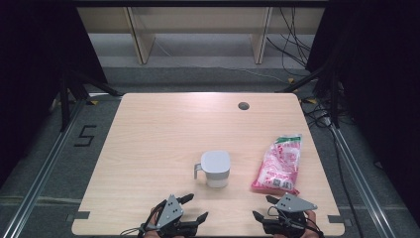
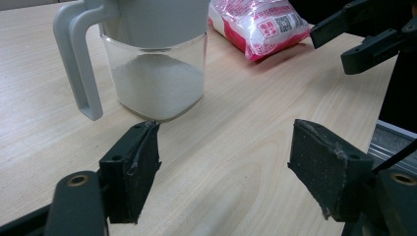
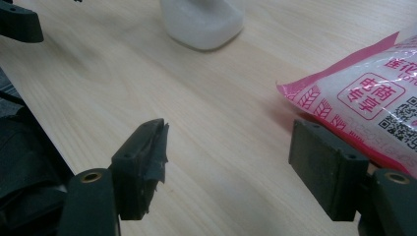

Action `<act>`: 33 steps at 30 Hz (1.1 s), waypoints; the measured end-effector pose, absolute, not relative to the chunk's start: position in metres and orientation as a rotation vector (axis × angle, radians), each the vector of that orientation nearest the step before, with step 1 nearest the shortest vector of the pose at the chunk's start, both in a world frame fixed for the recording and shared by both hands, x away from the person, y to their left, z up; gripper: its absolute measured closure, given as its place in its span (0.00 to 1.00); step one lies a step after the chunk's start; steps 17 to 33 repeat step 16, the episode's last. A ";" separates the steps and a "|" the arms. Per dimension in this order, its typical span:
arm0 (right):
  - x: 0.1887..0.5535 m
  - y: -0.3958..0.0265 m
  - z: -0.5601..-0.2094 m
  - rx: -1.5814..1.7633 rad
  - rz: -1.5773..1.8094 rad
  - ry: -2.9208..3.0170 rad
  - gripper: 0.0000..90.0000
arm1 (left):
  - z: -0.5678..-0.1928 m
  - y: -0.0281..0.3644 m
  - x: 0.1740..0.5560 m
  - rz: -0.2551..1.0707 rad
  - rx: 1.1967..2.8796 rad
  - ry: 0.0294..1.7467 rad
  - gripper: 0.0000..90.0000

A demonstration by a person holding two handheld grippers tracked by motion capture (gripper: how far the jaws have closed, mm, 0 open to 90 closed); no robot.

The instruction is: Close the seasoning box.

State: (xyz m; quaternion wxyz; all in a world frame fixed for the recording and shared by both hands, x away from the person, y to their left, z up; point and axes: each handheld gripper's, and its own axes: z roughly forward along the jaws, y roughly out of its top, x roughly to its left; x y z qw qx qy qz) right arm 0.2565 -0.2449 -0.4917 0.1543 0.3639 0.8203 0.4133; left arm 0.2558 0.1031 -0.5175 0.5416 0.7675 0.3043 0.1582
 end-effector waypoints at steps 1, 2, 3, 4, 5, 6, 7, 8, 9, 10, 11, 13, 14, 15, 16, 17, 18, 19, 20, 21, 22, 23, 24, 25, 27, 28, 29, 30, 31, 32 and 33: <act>0.256 -0.245 -0.492 1.043 1.176 2.351 0.34 | -0.518 0.102 0.255 0.368 1.807 0.733 0.29; 0.256 -0.244 -0.492 1.053 1.182 2.353 0.34 | -0.518 0.102 0.255 0.371 1.820 0.737 0.29; 0.257 -0.245 -0.492 1.034 1.179 2.358 0.34 | -0.518 0.102 0.256 0.365 1.808 0.733 0.29; 0.257 -0.245 -0.493 1.030 1.181 2.364 0.34 | -0.518 0.103 0.255 0.372 1.824 0.737 0.29; 0.257 -0.245 -0.493 1.029 1.181 2.364 0.34 | -0.517 0.103 0.255 0.372 1.830 0.737 0.29; 0.257 -0.245 -0.493 1.030 1.180 2.365 0.34 | -0.517 0.103 0.255 0.372 1.829 0.736 0.29; 0.258 -0.245 -0.493 1.024 1.184 2.383 0.34 | -0.518 0.104 0.256 0.369 1.824 0.733 0.29; 0.257 -0.244 -0.493 1.035 1.188 2.363 0.34 | -0.518 0.104 0.257 0.367 1.818 0.729 0.29; 0.257 -0.244 -0.493 1.032 1.183 2.362 0.34 | -0.518 0.106 0.258 0.395 1.839 0.730 0.29; 0.257 -0.245 -0.493 1.040 1.176 2.358 0.34 | -0.517 0.106 0.258 0.368 1.822 0.731 0.29; 0.257 -0.245 -0.494 1.040 1.180 2.360 0.34 | -0.517 0.105 0.257 0.368 1.811 0.738 0.29; 0.256 -0.245 -0.493 1.069 1.173 2.362 0.34 | -0.517 0.108 0.258 0.378 1.838 0.733 0.29; 0.256 -0.245 -0.493 1.071 1.176 2.362 0.34 | -0.516 0.109 0.258 0.382 1.834 0.741 0.29; 0.258 -0.245 -0.493 1.037 1.180 2.369 0.34 | -0.516 0.109 0.258 0.378 1.831 0.740 0.29; 0.257 -0.245 -0.493 1.046 1.181 2.368 0.34 | -0.516 0.111 0.259 0.381 1.826 0.737 0.29; 0.257 -0.245 -0.493 1.046 1.181 2.368 0.34 | -0.516 0.111 0.259 0.381 1.826 0.737 0.29; 0.257 -0.245 -0.493 1.046 1.181 2.368 0.34 | -0.516 0.111 0.259 0.381 1.826 0.737 0.29; 0.257 -0.245 -0.493 1.046 1.181 2.368 0.34 | -0.516 0.111 0.259 0.381 1.826 0.737 0.29; 0.257 -0.245 -0.493 1.046 1.181 2.368 0.34 | -0.516 0.111 0.259 0.381 1.826 0.737 0.29; 0.257 -0.245 -0.493 1.046 1.181 2.368 0.34 | -0.516 0.111 0.259 0.381 1.826 0.737 0.29; 0.257 -0.245 -0.493 1.046 1.181 2.368 0.34 | -0.516 0.111 0.259 0.381 1.826 0.737 0.29; 0.257 -0.245 -0.493 1.046 1.181 2.368 0.34 | -0.516 0.111 0.259 0.381 1.826 0.737 0.29; 0.257 -0.245 -0.493 1.046 1.181 2.368 0.34 | -0.516 0.111 0.259 0.381 1.826 0.737 0.29; 0.257 -0.245 -0.493 1.046 1.181 2.368 0.34 | -0.516 0.111 0.259 0.381 1.826 0.737 0.29; 0.257 -0.245 -0.493 1.046 1.181 2.368 0.34 | -0.516 0.111 0.259 0.381 1.826 0.737 0.29; 0.257 -0.245 -0.493 1.046 1.181 2.368 0.34 | -0.516 0.111 0.259 0.381 1.826 0.737 0.29; 0.257 -0.245 -0.493 1.046 1.181 2.368 0.34 | -0.516 0.111 0.259 0.381 1.826 0.737 0.29; 0.257 -0.245 -0.493 1.046 1.181 2.368 0.34 | -0.516 0.111 0.259 0.381 1.826 0.737 0.29; 0.257 -0.245 -0.493 1.046 1.181 2.368 0.34 | -0.516 0.111 0.259 0.381 1.826 0.737 0.29; 0.257 -0.245 -0.493 1.046 1.181 2.368 0.34 | -0.516 0.111 0.259 0.381 1.826 0.737 0.29; 0.257 -0.245 -0.493 1.046 1.181 2.368 0.34 | -0.516 0.111 0.259 0.381 1.826 0.737 0.29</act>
